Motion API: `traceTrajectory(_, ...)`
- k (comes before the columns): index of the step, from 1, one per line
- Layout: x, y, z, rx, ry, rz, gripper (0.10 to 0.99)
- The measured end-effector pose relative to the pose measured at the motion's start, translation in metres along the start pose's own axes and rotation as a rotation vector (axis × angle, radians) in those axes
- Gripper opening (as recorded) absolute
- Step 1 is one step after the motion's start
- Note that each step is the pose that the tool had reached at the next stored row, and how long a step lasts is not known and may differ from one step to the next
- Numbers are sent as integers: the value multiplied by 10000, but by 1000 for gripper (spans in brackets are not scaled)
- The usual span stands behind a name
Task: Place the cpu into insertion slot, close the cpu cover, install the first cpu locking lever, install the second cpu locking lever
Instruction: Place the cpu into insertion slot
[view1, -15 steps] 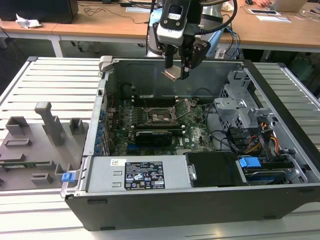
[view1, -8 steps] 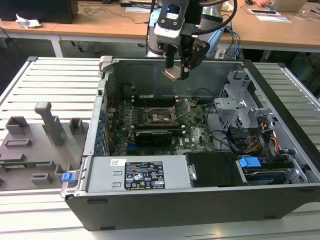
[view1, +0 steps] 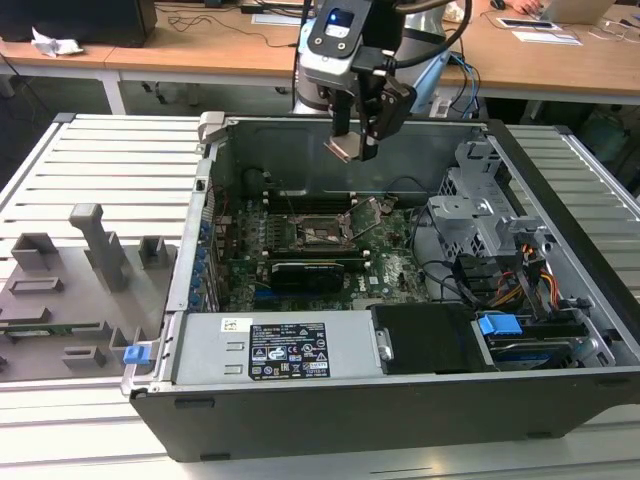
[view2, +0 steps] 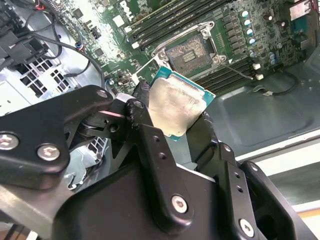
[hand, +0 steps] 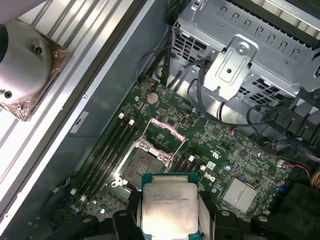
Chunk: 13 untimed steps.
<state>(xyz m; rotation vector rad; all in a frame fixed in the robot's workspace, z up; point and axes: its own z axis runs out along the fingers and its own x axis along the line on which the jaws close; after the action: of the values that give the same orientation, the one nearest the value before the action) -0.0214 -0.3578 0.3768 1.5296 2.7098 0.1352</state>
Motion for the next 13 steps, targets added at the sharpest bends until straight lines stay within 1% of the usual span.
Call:
traceTrajectory(8,18,-31,-1,-3,-12,133,537)
traceTrajectory(13,19,-31,2,-15,-59,670,537)
